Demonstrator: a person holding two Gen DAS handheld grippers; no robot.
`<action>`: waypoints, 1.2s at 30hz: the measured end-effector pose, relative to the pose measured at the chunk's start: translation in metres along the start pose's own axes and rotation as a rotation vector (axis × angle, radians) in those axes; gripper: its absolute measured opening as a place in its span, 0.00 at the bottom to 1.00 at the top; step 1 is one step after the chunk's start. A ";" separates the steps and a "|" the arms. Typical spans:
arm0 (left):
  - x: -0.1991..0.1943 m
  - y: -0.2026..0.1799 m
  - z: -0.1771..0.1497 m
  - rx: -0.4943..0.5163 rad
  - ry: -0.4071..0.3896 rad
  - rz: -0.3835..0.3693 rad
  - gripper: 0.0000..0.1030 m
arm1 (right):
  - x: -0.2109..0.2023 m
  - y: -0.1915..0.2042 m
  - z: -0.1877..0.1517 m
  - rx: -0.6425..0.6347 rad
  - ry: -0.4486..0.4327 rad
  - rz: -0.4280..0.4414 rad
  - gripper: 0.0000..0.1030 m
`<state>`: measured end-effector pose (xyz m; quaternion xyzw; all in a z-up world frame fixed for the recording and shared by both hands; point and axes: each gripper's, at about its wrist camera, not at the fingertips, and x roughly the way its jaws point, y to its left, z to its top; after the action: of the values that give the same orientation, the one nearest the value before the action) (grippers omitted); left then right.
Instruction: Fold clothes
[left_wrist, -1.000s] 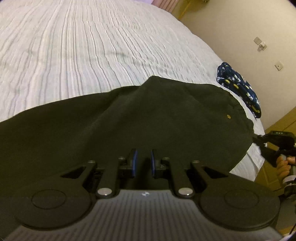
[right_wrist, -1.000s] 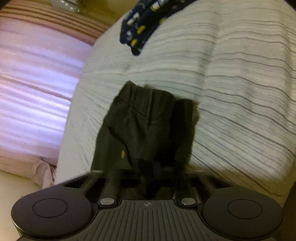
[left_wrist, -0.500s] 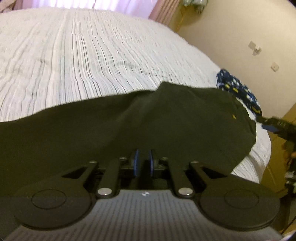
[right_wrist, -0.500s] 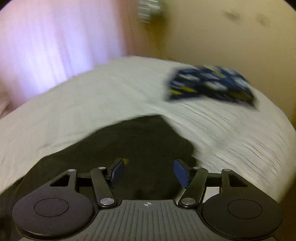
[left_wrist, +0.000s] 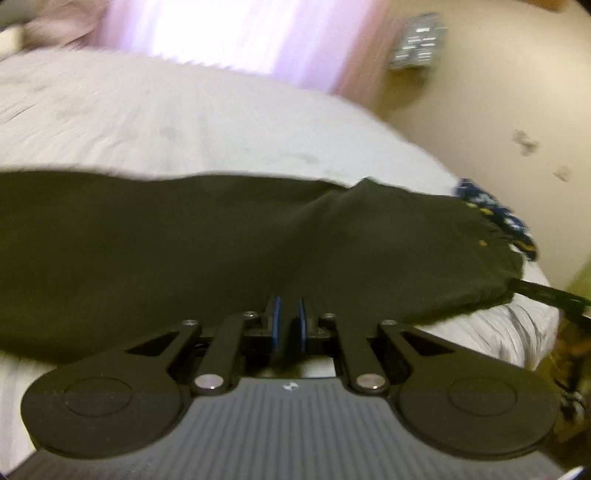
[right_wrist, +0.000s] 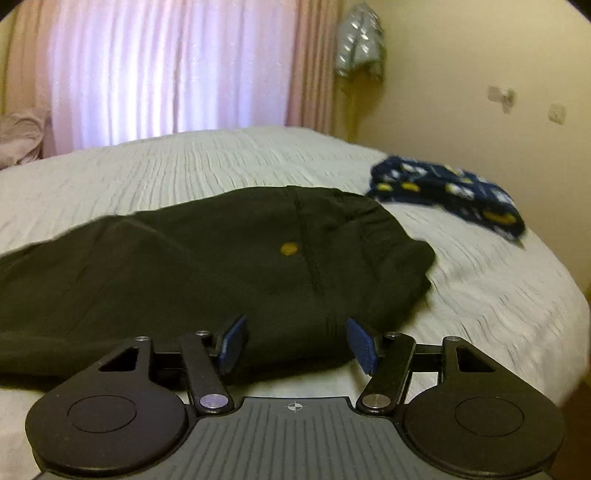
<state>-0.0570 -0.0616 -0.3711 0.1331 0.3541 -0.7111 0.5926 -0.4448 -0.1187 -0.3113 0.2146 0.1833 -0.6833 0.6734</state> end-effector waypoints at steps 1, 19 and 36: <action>-0.012 -0.002 -0.002 -0.019 0.014 0.031 0.09 | -0.014 0.002 -0.001 0.037 0.015 0.012 0.61; -0.134 -0.047 -0.047 0.029 -0.010 0.375 0.36 | -0.147 0.069 -0.051 -0.001 0.039 0.157 0.61; -0.160 -0.084 -0.068 0.134 -0.029 0.353 0.38 | -0.214 0.045 -0.063 0.051 -0.052 0.145 0.61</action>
<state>-0.1096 0.1066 -0.2933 0.2221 0.2685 -0.6201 0.7029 -0.3968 0.0941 -0.2471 0.2263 0.1323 -0.6426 0.7200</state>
